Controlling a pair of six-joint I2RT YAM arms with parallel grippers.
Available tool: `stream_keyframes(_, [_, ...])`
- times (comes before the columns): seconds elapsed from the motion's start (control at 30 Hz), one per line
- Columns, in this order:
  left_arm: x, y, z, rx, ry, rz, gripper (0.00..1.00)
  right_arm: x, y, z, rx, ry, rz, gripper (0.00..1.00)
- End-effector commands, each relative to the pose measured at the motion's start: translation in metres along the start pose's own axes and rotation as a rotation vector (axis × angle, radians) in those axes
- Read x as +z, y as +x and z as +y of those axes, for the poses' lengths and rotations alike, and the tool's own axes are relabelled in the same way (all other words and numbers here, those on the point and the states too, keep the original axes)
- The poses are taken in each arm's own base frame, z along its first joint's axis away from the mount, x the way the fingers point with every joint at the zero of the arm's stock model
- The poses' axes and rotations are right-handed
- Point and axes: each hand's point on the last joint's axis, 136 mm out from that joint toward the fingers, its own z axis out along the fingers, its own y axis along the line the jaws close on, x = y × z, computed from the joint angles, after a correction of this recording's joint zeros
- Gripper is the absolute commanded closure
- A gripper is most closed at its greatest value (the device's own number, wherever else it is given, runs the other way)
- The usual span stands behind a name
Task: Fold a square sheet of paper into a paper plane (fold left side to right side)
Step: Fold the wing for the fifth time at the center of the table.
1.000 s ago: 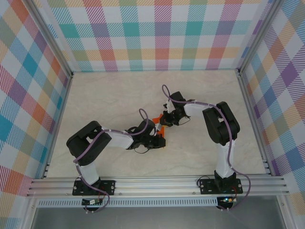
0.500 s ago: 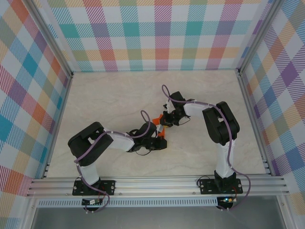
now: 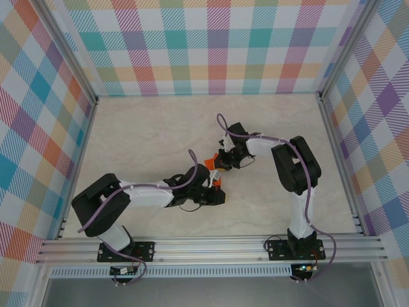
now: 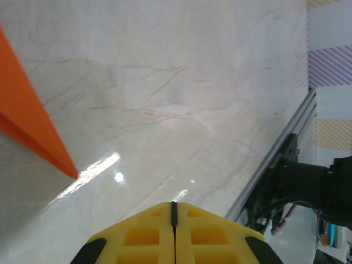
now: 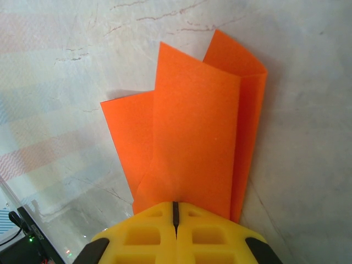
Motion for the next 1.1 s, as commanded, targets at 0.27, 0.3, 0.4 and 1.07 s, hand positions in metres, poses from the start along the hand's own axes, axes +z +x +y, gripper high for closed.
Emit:
stream_keyframes(0.27, [0.000,-0.060,0.010,0.025,-0.011,-0.036,0.93,0.016,0.015,-0.034,0.039,0.120,0.053,0.99])
stream_keyframes(0.3, [0.004,-0.061,0.013,0.027,-0.015,-0.030,0.93,0.016,0.015,-0.034,0.039,0.120,0.053,0.99])
stream_keyframes(0.4, [0.016,-0.060,0.021,0.020,-0.024,-0.013,0.93,0.016,0.015,-0.034,0.037,0.120,0.053,0.99])
stream_keyframes(1.07, [0.034,-0.023,0.063,-0.043,-0.089,0.051,0.96,0.018,0.014,-0.036,0.051,0.130,0.060,0.99])
